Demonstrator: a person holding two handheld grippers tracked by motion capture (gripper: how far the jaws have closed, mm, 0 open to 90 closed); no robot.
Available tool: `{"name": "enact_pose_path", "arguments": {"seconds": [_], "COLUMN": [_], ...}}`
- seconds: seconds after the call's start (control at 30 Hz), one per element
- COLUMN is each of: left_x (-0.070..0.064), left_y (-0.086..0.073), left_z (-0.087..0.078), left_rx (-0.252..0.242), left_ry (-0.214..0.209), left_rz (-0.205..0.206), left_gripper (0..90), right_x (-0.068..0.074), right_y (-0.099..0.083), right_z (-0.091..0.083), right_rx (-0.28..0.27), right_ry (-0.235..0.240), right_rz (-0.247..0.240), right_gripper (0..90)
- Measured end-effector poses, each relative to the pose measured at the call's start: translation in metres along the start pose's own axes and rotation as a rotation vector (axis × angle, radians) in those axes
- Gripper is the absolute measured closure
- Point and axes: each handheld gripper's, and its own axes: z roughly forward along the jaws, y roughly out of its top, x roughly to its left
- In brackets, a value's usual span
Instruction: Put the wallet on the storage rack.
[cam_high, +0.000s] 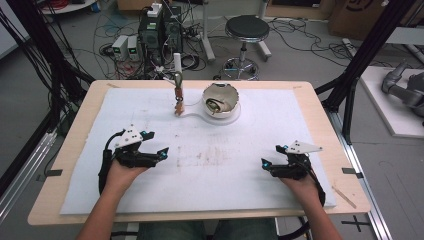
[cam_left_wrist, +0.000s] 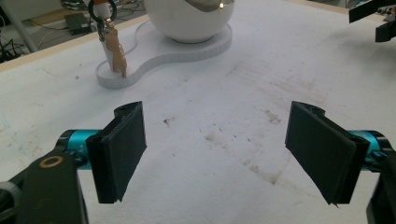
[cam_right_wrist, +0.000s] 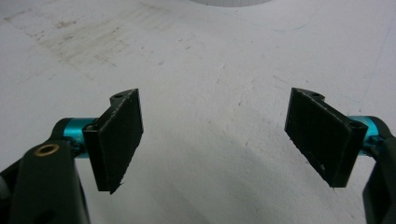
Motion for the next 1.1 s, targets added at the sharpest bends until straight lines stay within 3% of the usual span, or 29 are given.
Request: {"name": "enact_pose_path", "arguments": {"seconds": [0.33,1.1], "left_x": [0.006,0.010], "left_y": [-0.007,-0.012], "left_z": [-0.009,-0.006], "left_rx": [-0.019,0.019], "left_ry": [0.009,0.024], "left_rz": [-0.024,-0.021], "left_gripper": [20.3,20.3], "right_x": [0.004,0.005], "right_y": [0.003,0.004], "right_z": [0.005,0.006], "right_rx": [0.018,0.019], "right_ry": [0.000,-0.003], "right_rz": [-0.023,-0.022], "right_gripper": [19.6,19.6]}}
